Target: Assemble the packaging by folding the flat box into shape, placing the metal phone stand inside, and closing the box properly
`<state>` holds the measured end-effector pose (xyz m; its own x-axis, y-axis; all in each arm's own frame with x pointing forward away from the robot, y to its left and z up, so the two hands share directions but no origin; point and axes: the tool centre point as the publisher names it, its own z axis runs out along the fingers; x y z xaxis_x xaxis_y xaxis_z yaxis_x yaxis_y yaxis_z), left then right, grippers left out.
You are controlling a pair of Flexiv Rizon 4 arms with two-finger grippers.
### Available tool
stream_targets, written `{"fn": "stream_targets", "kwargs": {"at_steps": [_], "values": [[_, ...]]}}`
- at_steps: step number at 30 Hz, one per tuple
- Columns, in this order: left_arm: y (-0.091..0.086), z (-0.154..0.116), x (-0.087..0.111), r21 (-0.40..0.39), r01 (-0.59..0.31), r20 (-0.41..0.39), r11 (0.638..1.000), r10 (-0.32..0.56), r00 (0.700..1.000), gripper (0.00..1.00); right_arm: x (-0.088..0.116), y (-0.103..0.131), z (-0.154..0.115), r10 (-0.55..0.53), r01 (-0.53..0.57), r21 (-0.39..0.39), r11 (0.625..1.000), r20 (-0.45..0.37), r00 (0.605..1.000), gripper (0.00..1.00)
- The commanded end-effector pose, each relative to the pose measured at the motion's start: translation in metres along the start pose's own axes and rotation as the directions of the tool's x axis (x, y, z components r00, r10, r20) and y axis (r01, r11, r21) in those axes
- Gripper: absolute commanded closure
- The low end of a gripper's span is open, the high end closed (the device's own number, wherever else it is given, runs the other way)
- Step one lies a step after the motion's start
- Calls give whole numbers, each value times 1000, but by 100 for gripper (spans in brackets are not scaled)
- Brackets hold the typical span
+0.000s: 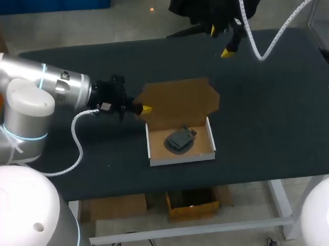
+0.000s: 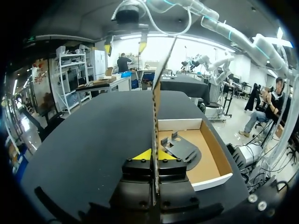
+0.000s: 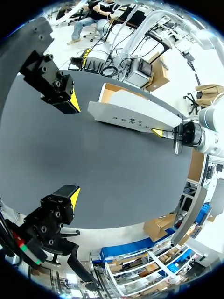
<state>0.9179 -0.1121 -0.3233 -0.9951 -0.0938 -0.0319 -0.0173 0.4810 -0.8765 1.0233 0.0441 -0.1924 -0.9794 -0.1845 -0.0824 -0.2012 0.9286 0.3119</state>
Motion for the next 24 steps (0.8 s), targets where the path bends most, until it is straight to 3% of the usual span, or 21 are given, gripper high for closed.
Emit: {"fn": "stream_targets", "kwargs": {"at_steps": [1,24], "values": [[1,-1,5,4,-16,12,1000,16,1000,100,-1,1,-1,0,0,2,1000,-7,1000,0],[2,-5,11,-6,-48,23,999,48,999,100,1,2,-4,9,-9,6,1000,-8,1000,0]]}}
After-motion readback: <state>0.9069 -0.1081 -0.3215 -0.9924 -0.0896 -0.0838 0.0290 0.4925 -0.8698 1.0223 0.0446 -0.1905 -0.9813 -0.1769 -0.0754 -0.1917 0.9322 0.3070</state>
